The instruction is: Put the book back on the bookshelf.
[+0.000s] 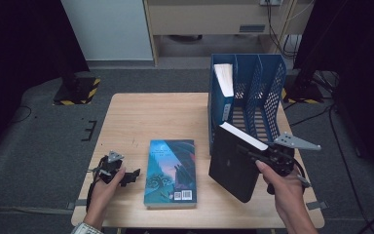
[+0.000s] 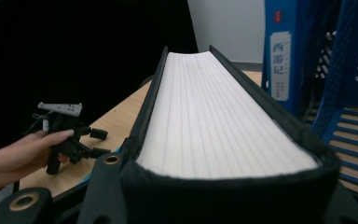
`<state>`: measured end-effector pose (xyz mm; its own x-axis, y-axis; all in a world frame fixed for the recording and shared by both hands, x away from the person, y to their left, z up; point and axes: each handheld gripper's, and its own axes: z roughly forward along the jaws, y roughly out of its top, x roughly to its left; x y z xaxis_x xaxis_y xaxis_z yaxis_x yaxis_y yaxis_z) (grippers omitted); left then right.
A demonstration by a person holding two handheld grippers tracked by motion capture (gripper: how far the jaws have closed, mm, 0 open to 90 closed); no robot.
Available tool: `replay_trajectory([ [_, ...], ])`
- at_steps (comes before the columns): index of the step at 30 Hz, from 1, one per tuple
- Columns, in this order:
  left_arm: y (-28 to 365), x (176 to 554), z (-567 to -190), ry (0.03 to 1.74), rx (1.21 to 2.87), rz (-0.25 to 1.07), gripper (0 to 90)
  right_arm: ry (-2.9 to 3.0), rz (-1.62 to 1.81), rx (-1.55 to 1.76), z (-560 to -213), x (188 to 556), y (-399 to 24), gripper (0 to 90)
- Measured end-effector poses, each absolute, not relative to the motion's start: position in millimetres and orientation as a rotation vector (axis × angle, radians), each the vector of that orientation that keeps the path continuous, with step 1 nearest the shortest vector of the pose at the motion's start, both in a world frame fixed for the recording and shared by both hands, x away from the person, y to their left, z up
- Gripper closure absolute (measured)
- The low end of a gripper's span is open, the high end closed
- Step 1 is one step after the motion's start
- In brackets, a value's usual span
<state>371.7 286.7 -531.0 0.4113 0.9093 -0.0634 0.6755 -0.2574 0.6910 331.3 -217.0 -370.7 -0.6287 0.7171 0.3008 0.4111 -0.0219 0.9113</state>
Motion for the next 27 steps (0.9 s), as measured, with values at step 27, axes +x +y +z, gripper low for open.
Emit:
replay_trajectory([
  [27, 286, 372, -532, 1.328, 2.034, 0.474, 5.4, 1.779, 1.772, 1.32, -312, 375, -251, 52.7],
])
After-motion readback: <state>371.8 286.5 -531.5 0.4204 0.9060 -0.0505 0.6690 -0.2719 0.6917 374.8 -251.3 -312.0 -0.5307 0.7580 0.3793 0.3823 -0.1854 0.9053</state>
